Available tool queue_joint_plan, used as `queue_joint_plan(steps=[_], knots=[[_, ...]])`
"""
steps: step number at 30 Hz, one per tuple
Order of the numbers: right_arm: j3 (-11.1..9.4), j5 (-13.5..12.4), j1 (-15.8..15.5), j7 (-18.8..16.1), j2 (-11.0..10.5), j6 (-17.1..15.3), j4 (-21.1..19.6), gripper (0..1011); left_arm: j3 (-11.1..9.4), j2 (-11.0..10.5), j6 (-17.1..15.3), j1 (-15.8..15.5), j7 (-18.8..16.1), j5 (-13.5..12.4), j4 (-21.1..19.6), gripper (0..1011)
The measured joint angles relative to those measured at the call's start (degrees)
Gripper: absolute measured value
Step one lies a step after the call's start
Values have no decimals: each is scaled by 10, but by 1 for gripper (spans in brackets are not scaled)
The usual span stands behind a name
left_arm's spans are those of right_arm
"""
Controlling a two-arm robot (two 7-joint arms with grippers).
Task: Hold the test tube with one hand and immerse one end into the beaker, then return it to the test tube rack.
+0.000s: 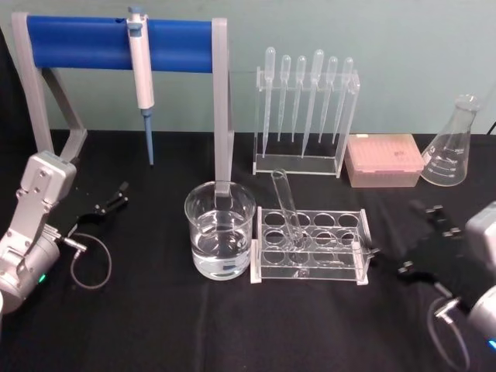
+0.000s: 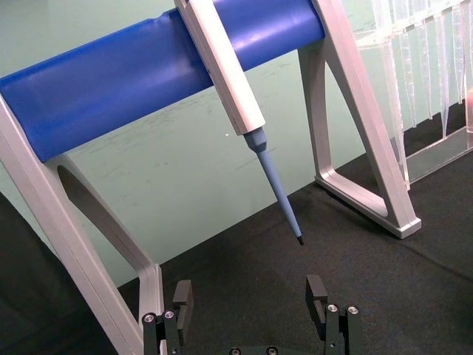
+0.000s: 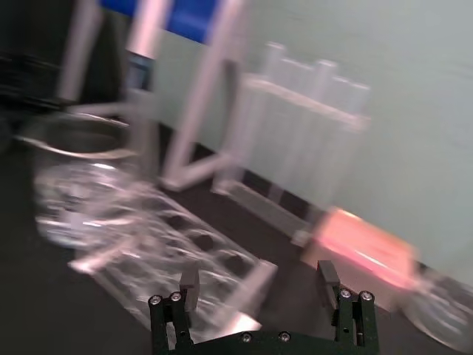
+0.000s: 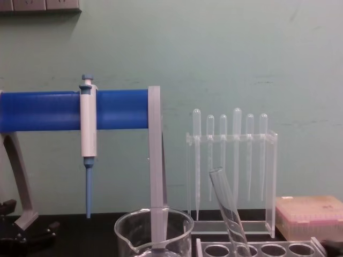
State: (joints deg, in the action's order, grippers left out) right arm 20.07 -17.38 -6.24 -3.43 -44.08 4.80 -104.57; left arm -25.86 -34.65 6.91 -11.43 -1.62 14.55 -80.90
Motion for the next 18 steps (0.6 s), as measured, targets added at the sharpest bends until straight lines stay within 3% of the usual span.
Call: queue_joint_plan(steps=[2, 7, 11, 18], knots=[[8, -4, 9, -21, 2, -4, -3, 1003, 0, 0, 0, 0, 0, 0, 0, 1000], [44, -6, 64, -88, 27, -26, 5, 1003, 0, 0, 0, 0, 0, 0, 0, 1000], [68, -2, 117, -132, 58, -50, 34, 1003, 0, 0, 0, 0, 0, 0, 0, 1000], [92, 0, 187, -184, 102, -88, 88, 1002, 0, 0, 0, 0, 0, 0, 0, 1000]])
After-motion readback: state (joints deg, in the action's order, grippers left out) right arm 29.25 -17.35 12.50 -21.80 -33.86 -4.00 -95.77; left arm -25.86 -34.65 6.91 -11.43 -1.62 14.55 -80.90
